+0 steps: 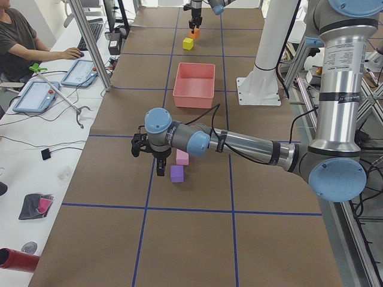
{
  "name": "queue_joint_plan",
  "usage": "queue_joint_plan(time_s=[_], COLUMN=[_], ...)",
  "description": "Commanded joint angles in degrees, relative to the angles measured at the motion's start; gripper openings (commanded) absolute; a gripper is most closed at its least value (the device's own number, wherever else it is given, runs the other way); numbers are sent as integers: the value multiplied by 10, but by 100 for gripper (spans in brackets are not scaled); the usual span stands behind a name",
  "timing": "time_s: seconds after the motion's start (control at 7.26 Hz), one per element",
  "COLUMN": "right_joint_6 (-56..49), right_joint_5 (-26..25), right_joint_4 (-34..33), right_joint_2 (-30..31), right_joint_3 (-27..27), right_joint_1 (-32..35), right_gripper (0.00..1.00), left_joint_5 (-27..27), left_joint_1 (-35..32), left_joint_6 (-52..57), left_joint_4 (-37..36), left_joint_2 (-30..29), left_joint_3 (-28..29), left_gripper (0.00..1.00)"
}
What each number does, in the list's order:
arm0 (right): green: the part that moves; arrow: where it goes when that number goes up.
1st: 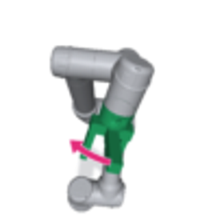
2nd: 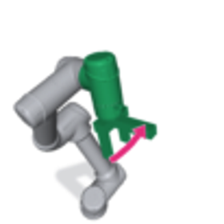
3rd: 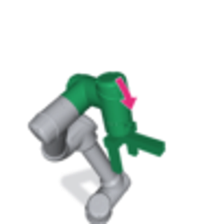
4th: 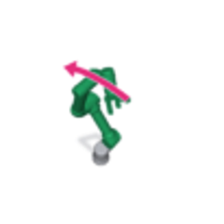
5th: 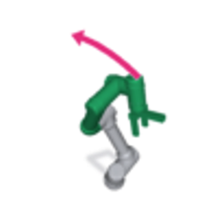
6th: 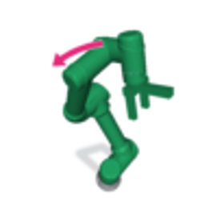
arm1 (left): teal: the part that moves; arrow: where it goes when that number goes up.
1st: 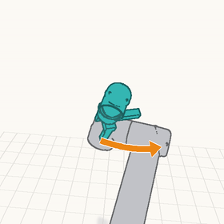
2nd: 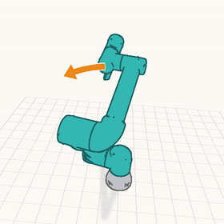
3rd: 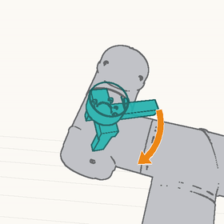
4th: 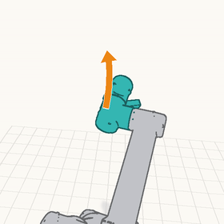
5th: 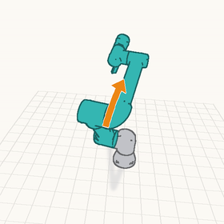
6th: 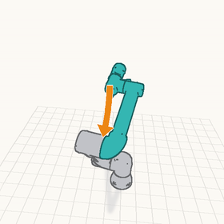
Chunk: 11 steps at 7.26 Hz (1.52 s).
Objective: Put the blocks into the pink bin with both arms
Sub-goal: 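Drop the orange cube in the bin while the left gripper descends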
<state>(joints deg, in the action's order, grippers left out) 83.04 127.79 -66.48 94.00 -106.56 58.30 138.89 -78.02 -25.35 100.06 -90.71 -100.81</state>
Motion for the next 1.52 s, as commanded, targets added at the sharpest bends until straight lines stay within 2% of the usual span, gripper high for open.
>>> queue_joint_plan(time_s=[0.0,0.28,0.55,0.83,0.96,1.1,1.24,1.38], right_joint_6=[11,95,180,199,199,199,199,199], right_joint_5=[-2,-28,-95,-145,-154,-162,-162,-165], right_joint_4=[-255,-270,-272,-272,-271,-271,-271,-271], right_joint_2=[-188,-253,-331,-385,-395,-396,-396,-397], right_joint_3=[-62,-101,-96,-52,-32,-25,-21,-16], right_joint_1=[-4,-104,-210,-266,-277,-287,-293,-300], right_gripper=[0,0,0,0,0,6,26,41], left_joint_5=[-35,-98,-115,-115,-116,-116,-116,-116], left_joint_1=[90,182,209,219,225,227,229,232], left_joint_6=[-131,-189,-199,-200,-200,-200,-200,-198], left_joint_4=[61,73,80,80,80,80,80,80], left_joint_2=[-7,-9,-11,-11,-10,-10,-10,-10], left_joint_3=[-15,-24,-24,-24,-23,-21,-18,-16], left_gripper=[100,99,99,99,99,99,99,99])
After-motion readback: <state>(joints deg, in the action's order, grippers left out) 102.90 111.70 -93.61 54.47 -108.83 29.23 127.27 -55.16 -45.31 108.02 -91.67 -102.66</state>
